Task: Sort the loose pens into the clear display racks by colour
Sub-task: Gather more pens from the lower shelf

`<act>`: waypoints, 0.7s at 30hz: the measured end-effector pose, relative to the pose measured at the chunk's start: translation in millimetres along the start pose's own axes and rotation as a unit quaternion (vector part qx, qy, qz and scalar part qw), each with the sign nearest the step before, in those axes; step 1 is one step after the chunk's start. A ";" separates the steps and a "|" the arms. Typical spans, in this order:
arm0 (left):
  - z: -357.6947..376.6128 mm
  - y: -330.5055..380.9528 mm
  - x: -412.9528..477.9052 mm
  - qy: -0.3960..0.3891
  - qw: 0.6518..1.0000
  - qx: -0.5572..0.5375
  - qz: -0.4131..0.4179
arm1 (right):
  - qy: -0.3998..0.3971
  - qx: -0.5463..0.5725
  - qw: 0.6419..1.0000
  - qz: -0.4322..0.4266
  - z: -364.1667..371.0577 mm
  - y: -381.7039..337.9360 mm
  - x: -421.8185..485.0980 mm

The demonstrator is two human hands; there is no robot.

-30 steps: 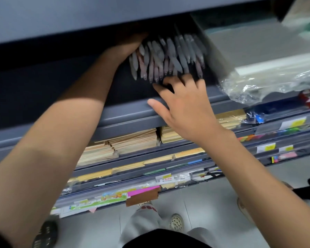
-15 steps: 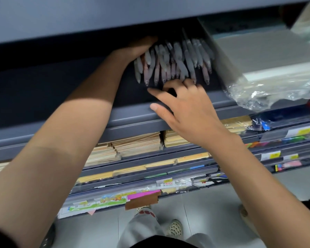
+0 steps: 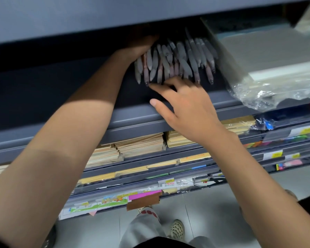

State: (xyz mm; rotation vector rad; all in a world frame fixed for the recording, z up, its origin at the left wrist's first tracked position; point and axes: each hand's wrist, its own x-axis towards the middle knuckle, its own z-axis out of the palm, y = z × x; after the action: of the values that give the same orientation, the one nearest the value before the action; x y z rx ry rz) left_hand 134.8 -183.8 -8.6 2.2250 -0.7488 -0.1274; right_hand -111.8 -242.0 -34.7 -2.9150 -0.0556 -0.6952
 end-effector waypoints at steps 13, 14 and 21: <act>-3.9 -1.1 -4.4 -0.013 0.999 -0.021 0.048 | 0.096 0.125 0.968 0.197 7.9 7.0 14.7; -3.7 -0.4 -5.2 -0.010 0.999 -0.020 0.049 | 0.096 0.124 0.968 0.197 7.8 6.7 16.5; -6.8 8.0 -4.6 -0.028 0.999 0.016 0.006 | 0.088 0.045 0.986 0.134 9.6 0.9 14.9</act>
State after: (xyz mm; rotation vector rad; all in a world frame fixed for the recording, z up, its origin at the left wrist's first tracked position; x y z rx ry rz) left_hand 129.3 -181.1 1.2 2.2551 -0.7989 -0.1727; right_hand -94.1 -241.4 -36.5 -2.6920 0.3090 -0.8715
